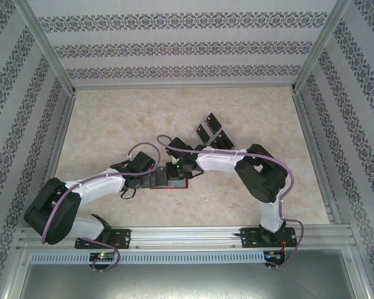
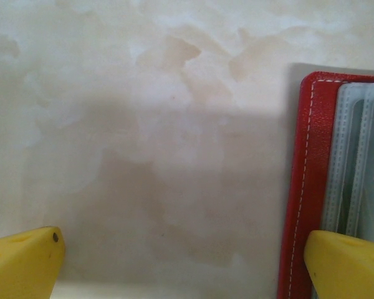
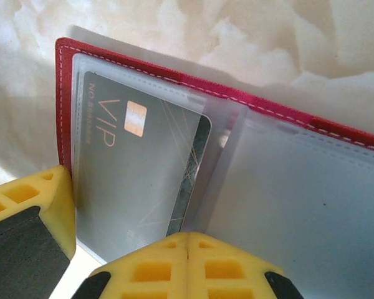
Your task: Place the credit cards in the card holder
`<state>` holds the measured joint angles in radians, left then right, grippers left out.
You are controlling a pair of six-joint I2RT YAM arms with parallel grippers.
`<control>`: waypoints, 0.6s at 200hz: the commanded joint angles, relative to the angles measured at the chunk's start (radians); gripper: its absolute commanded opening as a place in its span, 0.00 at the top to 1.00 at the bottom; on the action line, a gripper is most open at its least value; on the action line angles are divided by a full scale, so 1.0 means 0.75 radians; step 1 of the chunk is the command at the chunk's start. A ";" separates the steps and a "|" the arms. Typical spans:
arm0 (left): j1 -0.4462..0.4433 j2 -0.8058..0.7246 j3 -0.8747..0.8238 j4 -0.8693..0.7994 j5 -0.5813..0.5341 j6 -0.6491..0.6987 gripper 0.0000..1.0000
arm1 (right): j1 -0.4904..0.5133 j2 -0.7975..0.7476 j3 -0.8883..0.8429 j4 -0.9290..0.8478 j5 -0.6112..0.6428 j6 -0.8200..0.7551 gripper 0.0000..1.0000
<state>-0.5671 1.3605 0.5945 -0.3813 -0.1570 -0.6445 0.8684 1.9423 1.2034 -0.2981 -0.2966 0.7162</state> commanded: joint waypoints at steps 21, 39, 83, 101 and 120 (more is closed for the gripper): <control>0.011 -0.034 -0.007 -0.018 0.019 -0.018 0.00 | -0.002 -0.047 -0.026 0.016 0.026 0.013 1.00; 0.012 -0.044 -0.001 -0.027 0.015 -0.016 0.00 | -0.021 -0.054 -0.052 0.011 0.026 0.003 1.00; 0.011 -0.047 0.001 -0.032 0.010 -0.018 0.00 | -0.045 -0.078 -0.106 0.016 0.032 -0.012 1.00; 0.012 -0.048 0.001 -0.033 0.007 -0.016 0.00 | -0.047 -0.092 -0.105 0.017 0.028 -0.018 1.00; 0.011 -0.050 0.012 -0.049 -0.010 -0.010 0.00 | -0.047 -0.102 -0.091 0.016 0.027 -0.021 1.00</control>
<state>-0.5671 1.3457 0.5945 -0.3840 -0.1566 -0.6445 0.8398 1.9045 1.1412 -0.2806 -0.2932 0.7216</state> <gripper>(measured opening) 0.999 0.058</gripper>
